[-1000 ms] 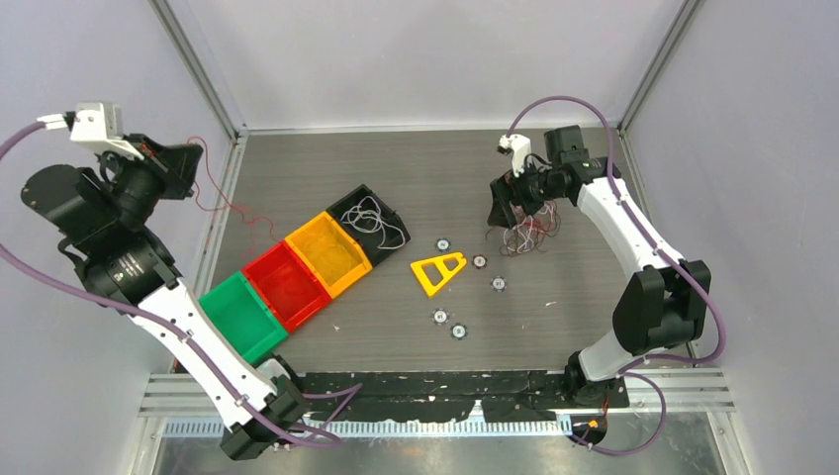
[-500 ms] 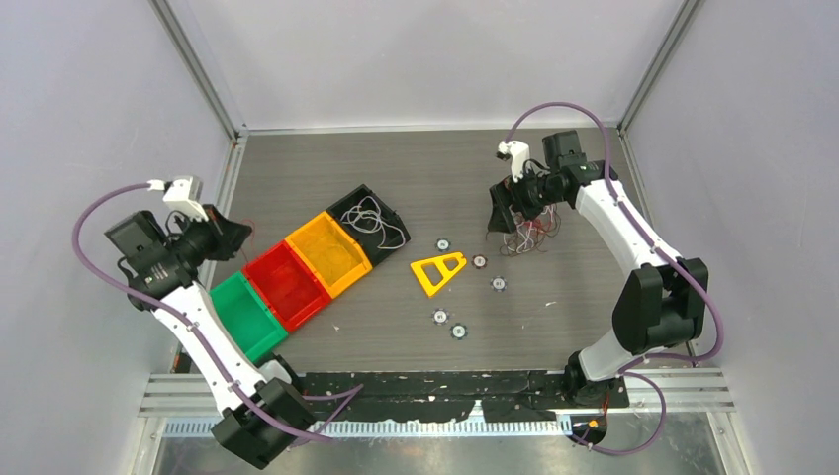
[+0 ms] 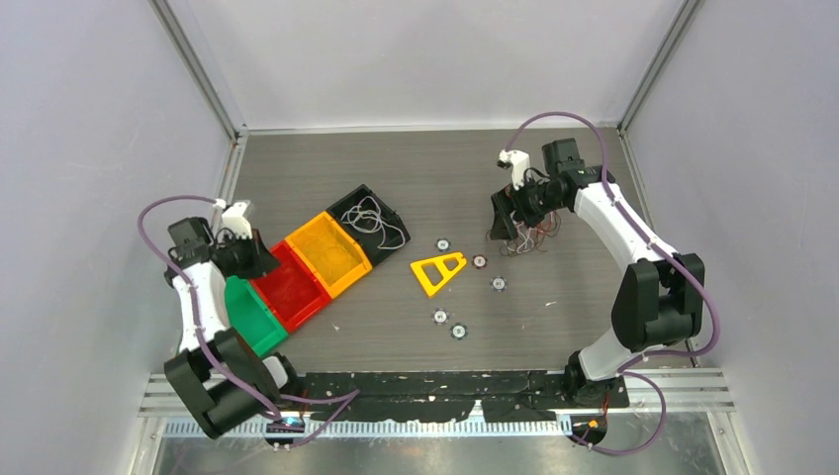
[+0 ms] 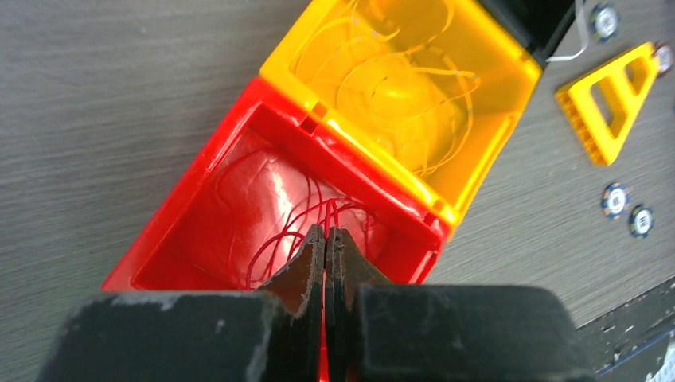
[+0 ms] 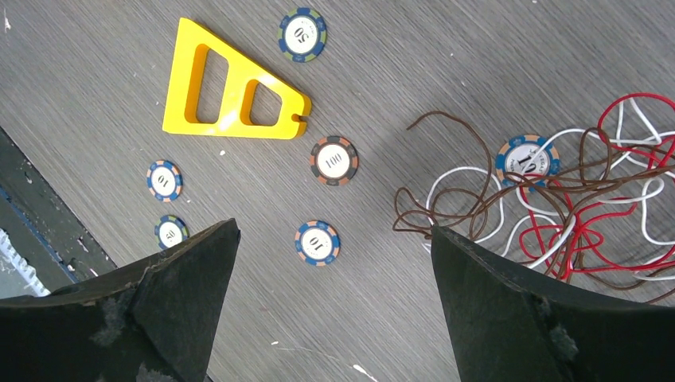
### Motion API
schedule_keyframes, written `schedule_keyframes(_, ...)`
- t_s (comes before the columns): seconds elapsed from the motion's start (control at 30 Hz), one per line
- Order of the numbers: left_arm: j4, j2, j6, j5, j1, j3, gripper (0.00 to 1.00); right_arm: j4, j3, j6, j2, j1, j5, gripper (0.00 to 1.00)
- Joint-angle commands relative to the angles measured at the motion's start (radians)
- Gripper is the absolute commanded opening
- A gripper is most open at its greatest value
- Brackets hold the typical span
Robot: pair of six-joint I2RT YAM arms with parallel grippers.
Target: Untangle the cables
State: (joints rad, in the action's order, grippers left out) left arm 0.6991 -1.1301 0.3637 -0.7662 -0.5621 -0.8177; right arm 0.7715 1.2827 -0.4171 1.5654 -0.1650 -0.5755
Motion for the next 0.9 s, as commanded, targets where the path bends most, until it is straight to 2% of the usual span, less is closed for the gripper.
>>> schedule_keyframes(0.0,-0.07,-0.069,0.074,0.121,0.044,0.008,0.0,-0.019,-0.004,-0.026,0.017,0.023,-0.026,0.97)
schedule_keyframes(0.03,-0.063,-0.087,0.078,0.135,0.052,-0.003,0.01,-0.017,-0.007,-0.028,0.019,0.023,-0.027,0.97)
schedule_keyframes(0.07,-0.056,-0.106,0.085,0.142,0.057,-0.014,0.06,-0.011,-0.008,-0.036,0.024,0.024,-0.026,0.97)
schedule_keyframes(0.3,0.108,-0.073,0.22,0.245,0.08,-0.135,0.58,0.043,-0.001,-0.088,0.028,0.038,-0.012,0.97)
schedule_keyframes(0.5,0.345,-0.02,0.33,0.285,0.12,-0.378,0.88,0.121,0.03,-0.124,0.021,0.057,0.024,0.96)
schedule_keyframes(0.57,0.373,-0.005,0.348,0.306,0.154,-0.422,0.99,0.135,0.038,-0.126,0.015,0.073,0.045,0.96)
schedule_keyframes(0.67,0.375,0.014,0.34,0.308,0.208,-0.461,1.0,0.14,0.064,-0.118,0.017,0.105,0.104,0.96)
schedule_keyframes(0.77,0.346,0.032,0.297,0.303,0.323,-0.476,1.0,0.111,0.094,-0.085,0.071,0.14,0.238,0.96)
schedule_keyframes(0.87,0.252,0.044,0.208,0.318,0.471,-0.47,1.0,0.089,0.14,-0.052,0.148,0.15,0.293,0.93)
